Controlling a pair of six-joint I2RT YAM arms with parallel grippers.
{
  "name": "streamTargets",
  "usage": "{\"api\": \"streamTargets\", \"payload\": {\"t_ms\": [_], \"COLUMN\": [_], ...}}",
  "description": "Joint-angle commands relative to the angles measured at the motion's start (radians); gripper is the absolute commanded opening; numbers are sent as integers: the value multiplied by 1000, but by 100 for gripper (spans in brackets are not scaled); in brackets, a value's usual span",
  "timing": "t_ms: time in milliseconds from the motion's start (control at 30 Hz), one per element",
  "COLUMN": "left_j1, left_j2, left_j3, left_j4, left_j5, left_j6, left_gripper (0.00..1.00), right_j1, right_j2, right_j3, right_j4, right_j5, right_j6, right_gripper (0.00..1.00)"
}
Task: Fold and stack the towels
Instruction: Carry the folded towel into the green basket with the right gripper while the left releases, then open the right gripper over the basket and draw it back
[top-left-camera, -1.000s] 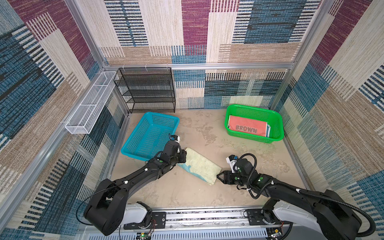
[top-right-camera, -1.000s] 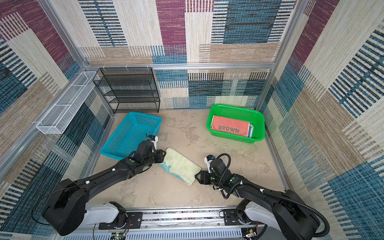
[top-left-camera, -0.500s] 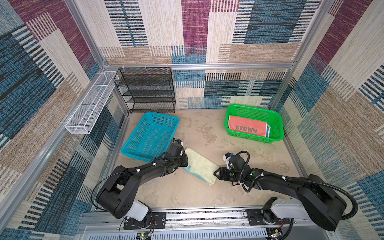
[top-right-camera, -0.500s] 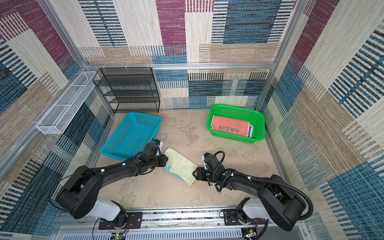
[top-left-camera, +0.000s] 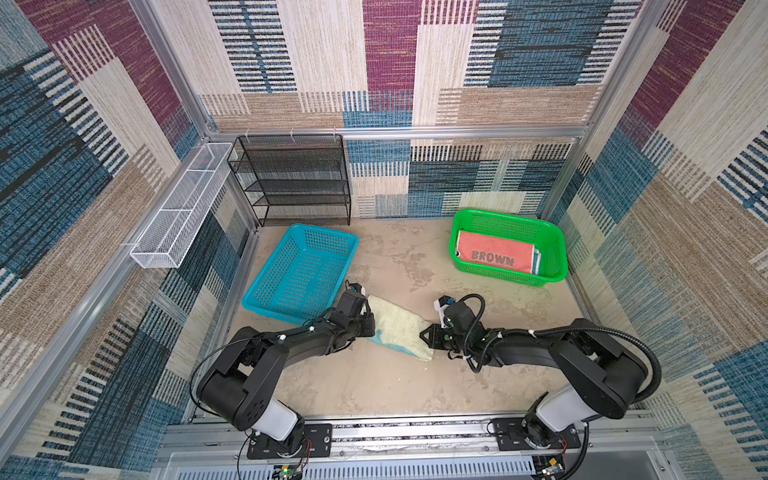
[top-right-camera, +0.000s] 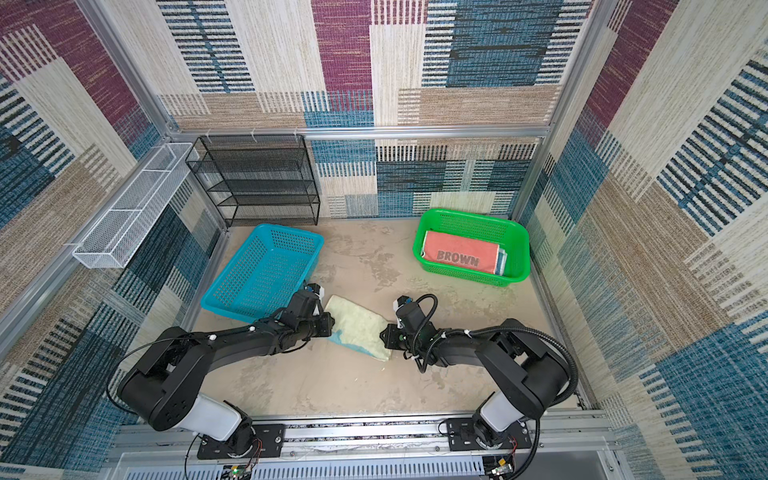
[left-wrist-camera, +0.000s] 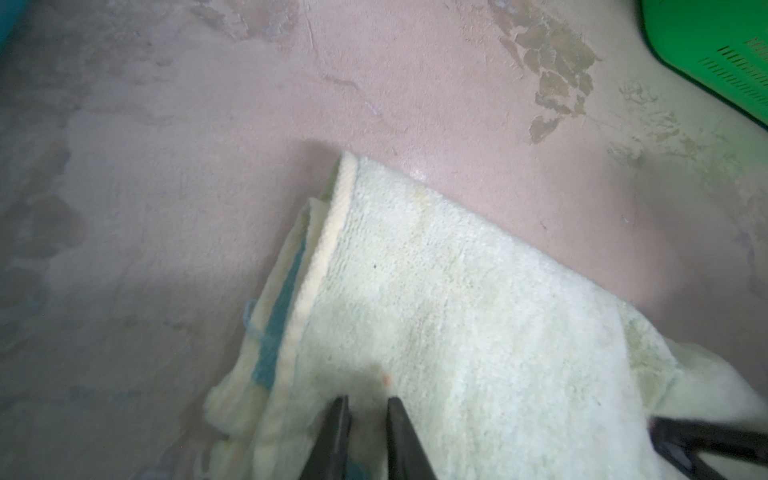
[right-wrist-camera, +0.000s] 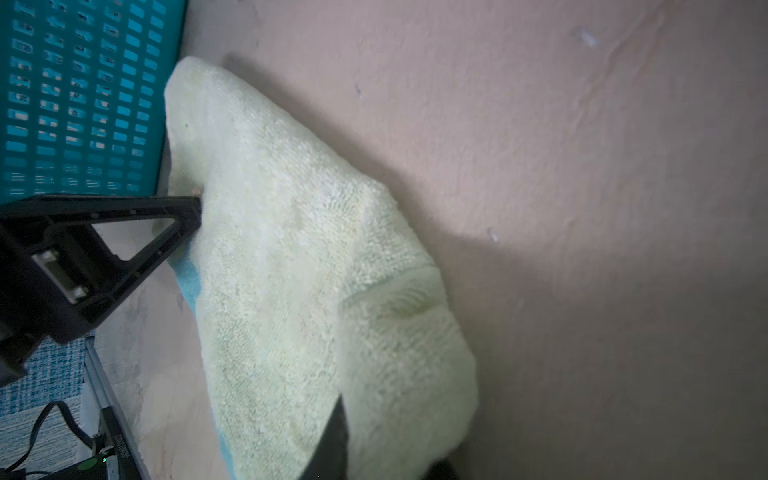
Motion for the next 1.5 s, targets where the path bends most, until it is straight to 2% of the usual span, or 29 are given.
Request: {"api": "streamTargets", "payload": {"t_ms": [0, 100, 200, 300, 367, 467, 633, 967, 1100, 1267, 1467], "left_j1": [0, 0, 1, 0, 0, 0, 1, 2, 2, 2, 2], "left_j2": [-5, -19, -39, -64, -80, -102, -122, -137, -129, -116, -126], "left_j3": [2, 9, 24, 35, 39, 38, 46, 53, 68, 88, 98], "left_j4": [-15, -25, -55, -76, -86, -87, -115, -143, -160, -186, -214], "left_j5": [-5, -4, -13, -21, -20, -12, -30, -53, -56, -56, -77], "left_j6": [-8, -2, 8, 26, 34, 38, 42, 36, 40, 44, 54], "left_gripper": [25, 35, 58, 68, 71, 73, 73, 73, 73, 73, 73], "right_j1": [-1, -6, -34, -94, -141, -206, -281, -511, -600, -697, -767], "right_j2": [26, 38, 61, 103, 133, 178, 226, 349, 373, 393, 403], "right_j3": [39, 126, 234, 352, 425, 553, 753, 1130, 1189, 1211, 1186], "right_j4": [-16, -92, -211, -323, -390, -487, -610, -802, -843, -876, -885], "right_j5": [47, 100, 135, 87, 52, 17, 43, -10, -2, 110, 211], "right_j6": [-74, -163, -280, -407, -477, -576, -708, -817, -837, -863, -884], "right_gripper": [0, 0, 0, 0, 0, 0, 0, 0, 0, 0, 0]}}
